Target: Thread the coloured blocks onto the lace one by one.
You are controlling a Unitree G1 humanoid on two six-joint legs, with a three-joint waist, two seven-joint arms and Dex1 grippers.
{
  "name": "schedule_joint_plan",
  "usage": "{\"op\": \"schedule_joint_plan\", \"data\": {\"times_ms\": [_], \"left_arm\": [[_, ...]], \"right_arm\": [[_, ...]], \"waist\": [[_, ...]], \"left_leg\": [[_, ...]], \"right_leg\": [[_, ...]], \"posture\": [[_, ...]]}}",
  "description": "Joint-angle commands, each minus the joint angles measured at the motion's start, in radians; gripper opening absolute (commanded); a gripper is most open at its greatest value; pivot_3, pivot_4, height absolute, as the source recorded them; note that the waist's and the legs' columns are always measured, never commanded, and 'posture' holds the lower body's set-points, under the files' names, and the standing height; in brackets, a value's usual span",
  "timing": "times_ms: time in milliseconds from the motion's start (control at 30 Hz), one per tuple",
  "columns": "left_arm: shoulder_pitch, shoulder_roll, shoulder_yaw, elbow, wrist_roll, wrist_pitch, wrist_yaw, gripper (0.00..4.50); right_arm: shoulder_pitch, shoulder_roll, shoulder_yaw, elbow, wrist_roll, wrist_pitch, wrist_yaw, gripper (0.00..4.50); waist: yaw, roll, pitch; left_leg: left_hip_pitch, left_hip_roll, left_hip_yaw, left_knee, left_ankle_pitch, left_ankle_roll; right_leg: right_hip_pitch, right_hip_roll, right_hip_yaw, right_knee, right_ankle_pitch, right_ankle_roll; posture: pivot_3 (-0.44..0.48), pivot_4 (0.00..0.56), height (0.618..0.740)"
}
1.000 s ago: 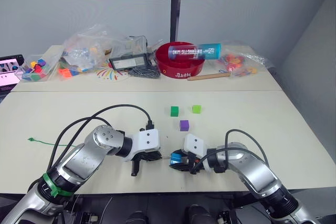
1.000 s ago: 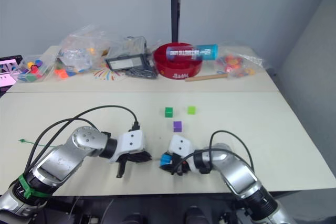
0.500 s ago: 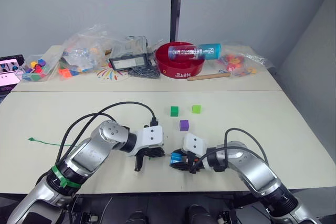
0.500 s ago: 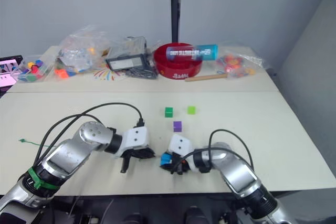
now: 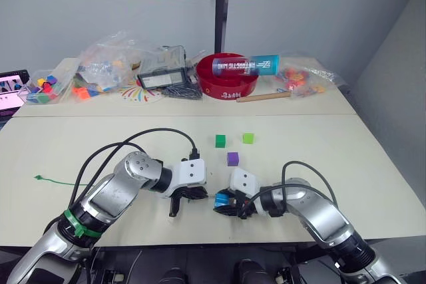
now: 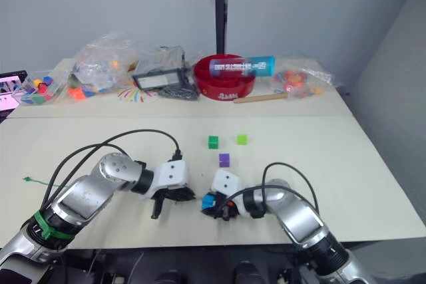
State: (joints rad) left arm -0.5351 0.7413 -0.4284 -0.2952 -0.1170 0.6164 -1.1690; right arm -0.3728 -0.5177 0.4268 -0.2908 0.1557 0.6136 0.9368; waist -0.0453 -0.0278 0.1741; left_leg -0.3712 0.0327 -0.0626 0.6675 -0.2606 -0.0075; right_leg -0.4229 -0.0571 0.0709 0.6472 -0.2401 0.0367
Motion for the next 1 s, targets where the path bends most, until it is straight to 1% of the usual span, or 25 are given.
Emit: {"op": "schedule_joint_plan", "data": {"times_ms": [33, 467, 767, 1000], "left_arm": [[0.008, -0.008, 0.018, -0.07, -0.04, 0.005, -0.011, 0.0], [0.082, 0.037, 0.061, -0.171, -0.071, 0.109, 0.028, 0.0], [0.115, 0.053, 0.076, -0.175, -0.083, 0.099, 0.057, 0.0], [0.117, 0.055, 0.078, -0.173, -0.088, 0.075, 0.066, 0.0]], "right_arm": [[0.015, -0.009, -0.004, -0.005, -0.002, -0.013, -0.006, 1.36], [0.059, -0.062, -0.023, 0.001, 0.007, -0.039, 0.007, 1.36], [0.079, -0.069, -0.034, 0.011, 0.02, -0.064, 0.019, 1.36], [0.061, -0.07, -0.01, 0.002, -0.003, -0.04, 0.013, 1.36]], "waist": [[0.0, 0.0, 0.0], [0.006, 0.0, 0.0], [0.01, 0.0, 0.0], [0.009, 0.0, 0.0]], "left_leg": [[0.0, 0.0, 0.0, 0.0, 0.0, 0.0], [0.0, 0.0, 0.0, 0.0, 0.0, 0.0], [0.0, 0.0, 0.0, 0.0, 0.0, 0.0], [0.0, 0.0, 0.0, 0.0, 0.0, 0.0]], "right_leg": [[0.0, 0.0, 0.0, 0.0, 0.0, 0.0], [0.001, -0.001, 0.0, -0.001, 0.0, 0.0], [0.001, -0.001, 0.0, -0.001, 0.0, 0.0], [0.001, -0.001, 0.0, -0.001, 0.0, 0.0]], "posture": [[0.0, 0.15, 0.731], [0.0, 0.15, 0.731], [0.0, 0.15, 0.731], [0.0, 0.15, 0.731]]}}
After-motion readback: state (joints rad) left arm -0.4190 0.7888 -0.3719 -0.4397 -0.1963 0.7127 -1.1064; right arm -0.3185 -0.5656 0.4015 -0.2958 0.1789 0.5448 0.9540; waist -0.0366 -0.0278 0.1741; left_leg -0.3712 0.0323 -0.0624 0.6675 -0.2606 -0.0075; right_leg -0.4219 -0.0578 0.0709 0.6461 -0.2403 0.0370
